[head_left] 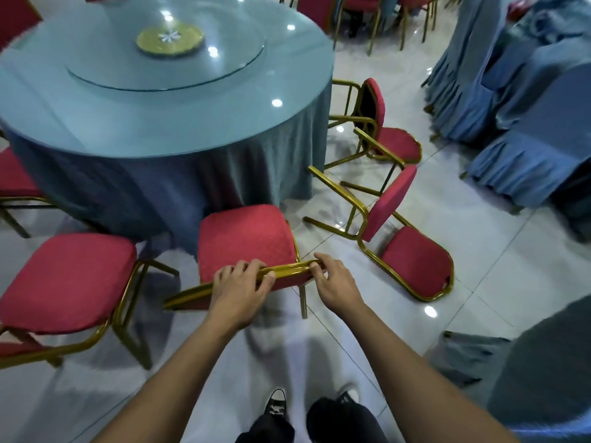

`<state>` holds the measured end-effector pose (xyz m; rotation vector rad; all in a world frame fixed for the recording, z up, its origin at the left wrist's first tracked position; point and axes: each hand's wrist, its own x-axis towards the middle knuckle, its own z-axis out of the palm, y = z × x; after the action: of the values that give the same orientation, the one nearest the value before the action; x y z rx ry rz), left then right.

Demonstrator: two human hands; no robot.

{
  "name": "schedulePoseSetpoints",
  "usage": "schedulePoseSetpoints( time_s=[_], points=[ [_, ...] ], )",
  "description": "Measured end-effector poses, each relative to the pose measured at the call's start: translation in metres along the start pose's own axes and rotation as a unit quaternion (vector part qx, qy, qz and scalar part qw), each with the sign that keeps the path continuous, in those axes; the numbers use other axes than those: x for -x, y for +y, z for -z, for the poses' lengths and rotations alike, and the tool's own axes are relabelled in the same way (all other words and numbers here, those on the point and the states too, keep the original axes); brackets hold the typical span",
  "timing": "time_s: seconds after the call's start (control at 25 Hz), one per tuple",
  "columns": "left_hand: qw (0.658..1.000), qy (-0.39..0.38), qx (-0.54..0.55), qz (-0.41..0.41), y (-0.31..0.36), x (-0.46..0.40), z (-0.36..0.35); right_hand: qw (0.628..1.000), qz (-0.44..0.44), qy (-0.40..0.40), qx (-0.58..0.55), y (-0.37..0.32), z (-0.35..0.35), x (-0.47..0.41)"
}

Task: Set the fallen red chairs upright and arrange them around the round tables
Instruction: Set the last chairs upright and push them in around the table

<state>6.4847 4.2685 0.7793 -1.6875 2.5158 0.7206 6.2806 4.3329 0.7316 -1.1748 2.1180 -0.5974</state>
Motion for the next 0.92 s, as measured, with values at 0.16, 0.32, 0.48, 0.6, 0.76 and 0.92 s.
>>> schedulePoseSetpoints(
  time_s=[0.16,0.32,0.48,0.6,0.76,0.92],
  points=[
    [0.994,-0.029,0.012,-0.1,0.077,-0.035,-0.011,0.998,0.012,0.027,-0.053,0.027,0.045,-0.022],
    [0.989,-0.033,0.037,-0.141,0.171,-0.079,-0.03,0.994,0.008,0.084,-0.075,0.087,0.123,-0.05],
    [0.982,-0.034,0.048,-0.179,0.269,-0.116,-0.048,0.985,-0.024,0.135,-0.104,0.149,0.209,-0.073],
    [0.977,-0.022,0.062,-0.201,0.33,-0.14,-0.059,0.978,-0.035,0.163,-0.123,0.19,0.259,-0.092],
    [0.972,-0.033,0.073,-0.219,0.393,-0.174,-0.07,0.965,-0.057,0.2,-0.158,0.23,0.309,-0.114],
    [0.968,-0.035,0.083,-0.236,0.453,-0.224,-0.081,0.955,-0.076,0.228,-0.175,0.266,0.362,-0.152]
  ],
)
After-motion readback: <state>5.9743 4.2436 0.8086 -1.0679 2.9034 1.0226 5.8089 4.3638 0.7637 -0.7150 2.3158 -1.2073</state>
